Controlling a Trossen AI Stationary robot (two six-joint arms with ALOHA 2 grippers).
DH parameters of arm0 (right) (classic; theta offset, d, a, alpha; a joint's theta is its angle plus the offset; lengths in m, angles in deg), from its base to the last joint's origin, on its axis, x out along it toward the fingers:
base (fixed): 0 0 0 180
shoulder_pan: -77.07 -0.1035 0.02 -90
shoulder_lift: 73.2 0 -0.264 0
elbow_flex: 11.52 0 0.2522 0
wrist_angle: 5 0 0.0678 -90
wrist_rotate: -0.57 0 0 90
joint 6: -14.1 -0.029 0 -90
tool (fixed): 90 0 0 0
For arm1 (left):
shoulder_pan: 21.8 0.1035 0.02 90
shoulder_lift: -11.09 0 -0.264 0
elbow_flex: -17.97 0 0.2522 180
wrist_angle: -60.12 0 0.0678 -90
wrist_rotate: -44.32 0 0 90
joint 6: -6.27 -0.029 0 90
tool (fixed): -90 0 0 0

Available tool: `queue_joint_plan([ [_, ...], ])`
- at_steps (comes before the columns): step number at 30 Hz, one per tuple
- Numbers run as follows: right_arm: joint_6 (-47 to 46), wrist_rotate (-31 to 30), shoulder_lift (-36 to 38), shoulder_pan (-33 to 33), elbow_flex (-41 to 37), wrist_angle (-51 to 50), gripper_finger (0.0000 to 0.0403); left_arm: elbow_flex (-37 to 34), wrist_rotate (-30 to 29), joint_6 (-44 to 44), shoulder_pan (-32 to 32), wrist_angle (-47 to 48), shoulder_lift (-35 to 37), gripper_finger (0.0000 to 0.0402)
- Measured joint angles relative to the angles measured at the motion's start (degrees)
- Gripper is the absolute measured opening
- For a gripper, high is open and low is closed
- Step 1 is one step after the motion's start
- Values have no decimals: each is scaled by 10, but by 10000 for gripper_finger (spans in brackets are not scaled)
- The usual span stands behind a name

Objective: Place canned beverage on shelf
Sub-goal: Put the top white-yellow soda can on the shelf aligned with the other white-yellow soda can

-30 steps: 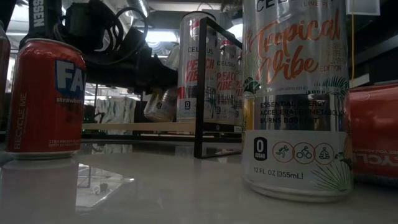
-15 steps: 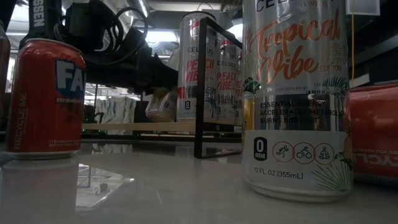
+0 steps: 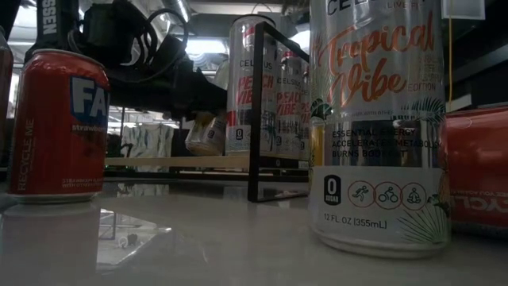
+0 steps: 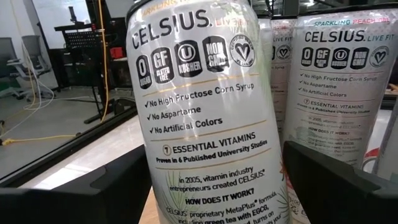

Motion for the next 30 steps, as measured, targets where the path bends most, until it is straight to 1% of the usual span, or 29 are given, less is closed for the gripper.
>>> queue_joint_plan([
  [6, 0, 0, 0, 0, 0, 0, 324, 0, 0, 0, 0, 0, 0, 339],
  [9, 0, 0, 0, 0, 0, 0, 324, 0, 0, 0, 0, 0, 0, 333],
  [14, 0, 0, 0, 0, 0, 0, 324, 0, 0, 0, 0, 0, 0, 308],
  [23, 0, 0, 0, 0, 0, 0, 324, 0, -5, -1, 0, -2, 0, 241],
  [30, 0, 0, 0, 0, 0, 0, 324, -1, -24, -2, 0, -13, 6, 241],
])
